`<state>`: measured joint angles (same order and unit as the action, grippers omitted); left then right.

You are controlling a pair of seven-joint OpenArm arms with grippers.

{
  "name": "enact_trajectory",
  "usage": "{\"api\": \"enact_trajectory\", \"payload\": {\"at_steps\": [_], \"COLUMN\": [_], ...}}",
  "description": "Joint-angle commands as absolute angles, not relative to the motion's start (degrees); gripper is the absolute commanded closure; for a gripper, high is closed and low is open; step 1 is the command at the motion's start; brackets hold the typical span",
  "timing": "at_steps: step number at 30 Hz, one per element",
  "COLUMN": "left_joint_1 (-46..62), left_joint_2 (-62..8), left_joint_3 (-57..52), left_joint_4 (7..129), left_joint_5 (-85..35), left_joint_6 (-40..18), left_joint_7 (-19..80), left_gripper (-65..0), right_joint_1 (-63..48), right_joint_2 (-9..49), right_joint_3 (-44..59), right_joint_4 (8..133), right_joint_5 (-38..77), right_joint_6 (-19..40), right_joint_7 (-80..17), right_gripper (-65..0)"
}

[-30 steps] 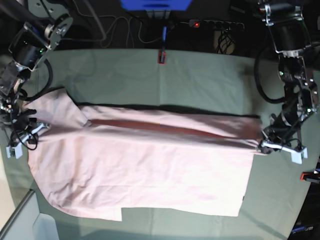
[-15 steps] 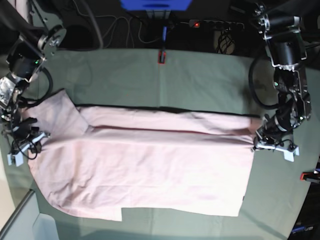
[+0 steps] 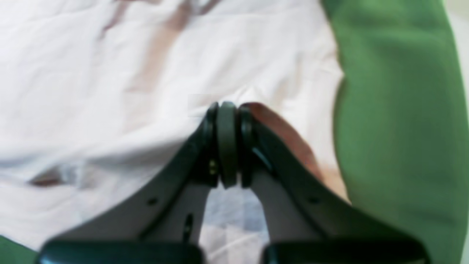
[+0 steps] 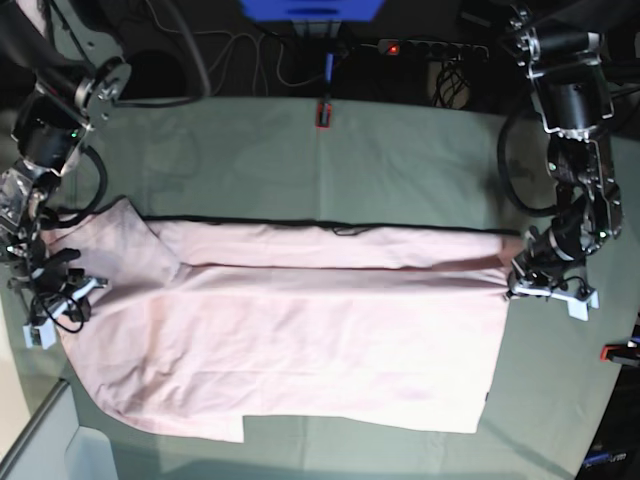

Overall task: Layout the t-shirt on the table in an organized manner, then fold the t-shirt properly
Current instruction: 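Release the folded edge and move both grippers to the fold line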

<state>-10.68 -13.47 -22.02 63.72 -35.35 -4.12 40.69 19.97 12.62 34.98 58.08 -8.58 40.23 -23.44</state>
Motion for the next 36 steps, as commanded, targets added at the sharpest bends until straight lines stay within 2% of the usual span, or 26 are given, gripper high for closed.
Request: {"api": "enact_trajectory", "payload": {"at_steps": [1,4,6,10,13,14,16,23,33,36], "left_joint_1": [-12.1,-12.1,-12.1,-11.8,-11.6,-11.5,-10.6,-3.2,-5.1,-5.8], "left_joint_2": [-14.4,-14.6,-14.6,-14.5,-14.5,-14.5,-14.6,-14.3,-14.1,-13.1], "left_joint_3": [-22.3,-22.1,-22.4,-22.6,-22.6,-22.6,-22.6,-22.7,-22.3,-22.2], "left_joint_4": [64.6,64.5,64.5,64.5,64.7,65.3,66.3,69.6,61.8,61.8], "left_joint_5": [-35.7,-35.7,-35.7,-35.7,-35.7,-36.0,-36.2,-35.9,-35.8,-35.7], "left_joint_6": [-4.4,-4.4,-4.4,-4.3,-4.3,-4.3,-4.4,-4.4,-4.4,-4.4], "left_joint_7": [39.7,40.7,41.9,38.4,35.0,34.7,34.8,34.1,34.0,34.0], "left_gripper": [-0.5,-1.8,-6.7,-24.0,-36.4,-39.6,-42.0,-42.0,-41.9,-36.9], "right_joint_1": [21.3,21.2,21.1,21.1,21.0,21.0,19.9,12.5,6.9,6.0], "right_joint_2": [13.8,13.8,13.8,13.8,14.1,14.1,14.2,11.9,8.9,9.3], "right_joint_3": [34.8,34.2,34.2,34.6,34.6,34.7,35.6,39.7,39.8,39.9], "right_joint_4": [58.9,58.9,58.9,59.2,59.4,59.4,59.5,69.1,74.5,74.5], "right_joint_5": [-7.6,-7.6,-7.6,-7.5,-7.5,-7.5,-7.5,-7.4,-7.3,-7.3], "right_joint_6": [40.0,40.0,40.0,40.0,40.0,40.0,40.0,40.0,40.0,40.0], "right_joint_7": [-22.0,-22.0,-22.1,-22.4,-22.4,-22.5,-22.5,-22.5,-22.1,-22.1], "right_gripper": [-0.3,-10.0,-18.7,-34.9,-42.5,-43.6,-43.9,-43.9,-43.0,-42.9]}}
